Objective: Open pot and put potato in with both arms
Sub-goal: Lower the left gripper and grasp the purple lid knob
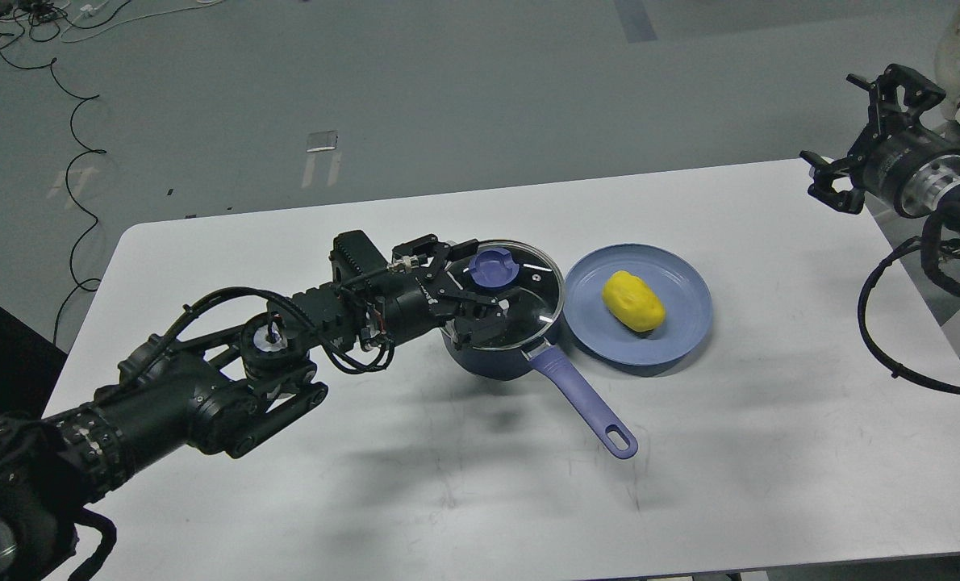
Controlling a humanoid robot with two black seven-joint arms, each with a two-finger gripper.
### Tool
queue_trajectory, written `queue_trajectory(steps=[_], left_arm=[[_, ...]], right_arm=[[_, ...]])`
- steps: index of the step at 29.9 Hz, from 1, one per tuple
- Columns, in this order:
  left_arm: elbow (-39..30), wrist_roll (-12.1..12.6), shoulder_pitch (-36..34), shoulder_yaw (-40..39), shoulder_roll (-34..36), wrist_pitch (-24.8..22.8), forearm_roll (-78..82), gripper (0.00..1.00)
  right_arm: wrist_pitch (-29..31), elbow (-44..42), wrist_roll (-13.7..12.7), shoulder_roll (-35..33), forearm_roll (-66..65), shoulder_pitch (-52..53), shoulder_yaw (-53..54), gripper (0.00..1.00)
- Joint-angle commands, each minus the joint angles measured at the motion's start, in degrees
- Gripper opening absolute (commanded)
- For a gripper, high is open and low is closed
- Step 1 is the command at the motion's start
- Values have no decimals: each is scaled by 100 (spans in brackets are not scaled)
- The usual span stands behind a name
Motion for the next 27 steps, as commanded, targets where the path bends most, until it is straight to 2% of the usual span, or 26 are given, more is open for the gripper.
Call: queue_trajectory(steps=[1,19,27], left_arm=[[70,1,-4,-1,-21,-2,5,81],[211,1,-22,-1,-47,-10,5,84],[219,18,-13,-1,-47,-72,-75,81]], right_arm=[[0,-1,0,-2,1,-21,-5,100],[0,-1,0,-11,1,-109,-13,100],[0,-1,0,-11,1,-118,-13,100]])
